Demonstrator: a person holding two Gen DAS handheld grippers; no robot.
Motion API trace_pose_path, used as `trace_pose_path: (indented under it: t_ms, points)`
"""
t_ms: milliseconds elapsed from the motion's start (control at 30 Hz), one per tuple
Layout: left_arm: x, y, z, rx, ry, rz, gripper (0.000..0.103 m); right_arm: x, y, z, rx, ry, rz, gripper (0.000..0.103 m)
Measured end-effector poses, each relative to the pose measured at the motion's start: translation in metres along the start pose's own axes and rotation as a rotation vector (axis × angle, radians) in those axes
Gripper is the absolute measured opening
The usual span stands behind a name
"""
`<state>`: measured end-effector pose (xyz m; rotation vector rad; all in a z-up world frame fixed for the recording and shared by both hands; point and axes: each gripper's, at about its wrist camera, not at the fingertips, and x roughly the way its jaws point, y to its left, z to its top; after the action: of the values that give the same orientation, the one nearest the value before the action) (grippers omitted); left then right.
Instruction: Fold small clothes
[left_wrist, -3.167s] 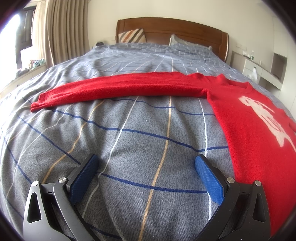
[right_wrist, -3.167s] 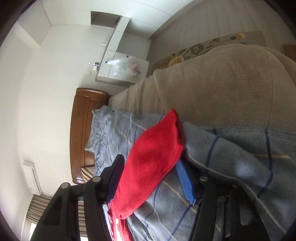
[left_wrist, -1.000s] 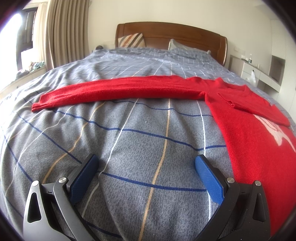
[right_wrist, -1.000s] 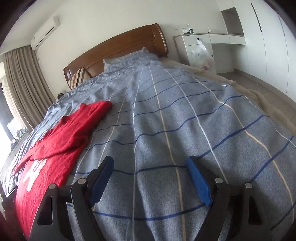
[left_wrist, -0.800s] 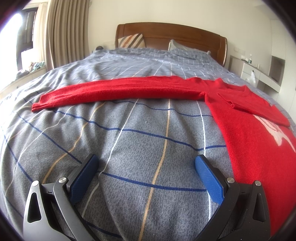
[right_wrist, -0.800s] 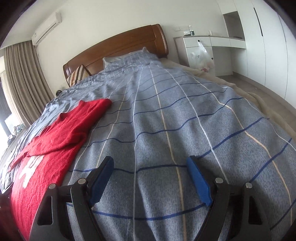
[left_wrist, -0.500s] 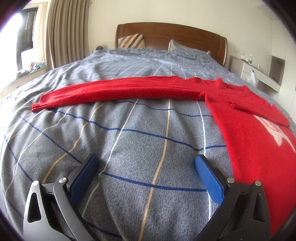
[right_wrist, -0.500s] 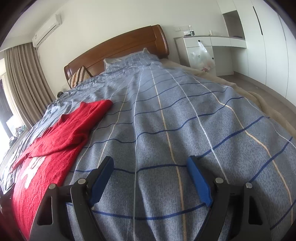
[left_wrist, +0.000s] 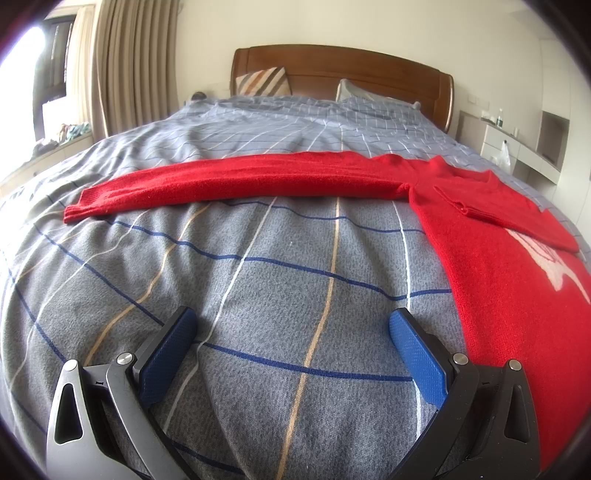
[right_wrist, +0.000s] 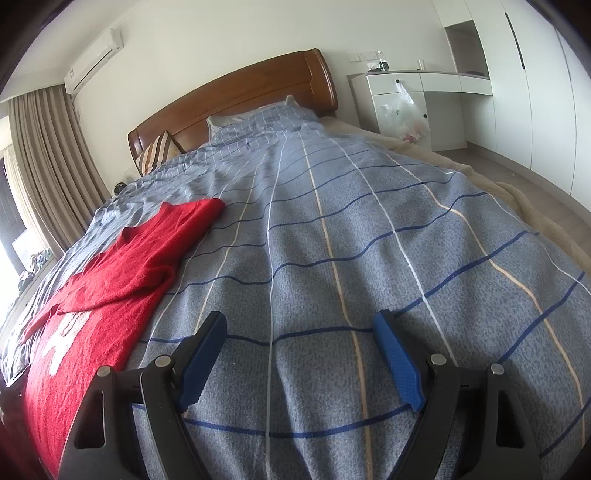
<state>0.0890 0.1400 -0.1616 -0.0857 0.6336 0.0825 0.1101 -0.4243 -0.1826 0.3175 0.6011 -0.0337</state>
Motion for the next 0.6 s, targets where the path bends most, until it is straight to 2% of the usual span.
trace_pose_path:
  t_ms: [233,333,433,500,600]
  points:
    - [0.0,0.0,0.001,-0.001,0.009,0.0,0.103,0.001,-0.001,-0.001,0.004,0.006,0.003,0.082]
    - [0.0,0.0,0.009,0.006,0.079,0.005,0.103,0.003,-0.002,-0.001,0.01,0.011,0.009,0.082]
    - [-0.01,0.01,0.021,-0.007,0.159,-0.059,0.102,0.004,-0.003,-0.001,0.01,0.014,0.01,0.082]
    - [-0.02,0.034,0.033,-0.087,0.166,-0.122,0.102,0.005,-0.003,-0.001,0.006,0.015,0.007,0.082]
    - [-0.02,0.095,0.053,-0.3,0.173,-0.155,0.102,0.004,-0.001,-0.002,0.001,0.013,0.001,0.083]
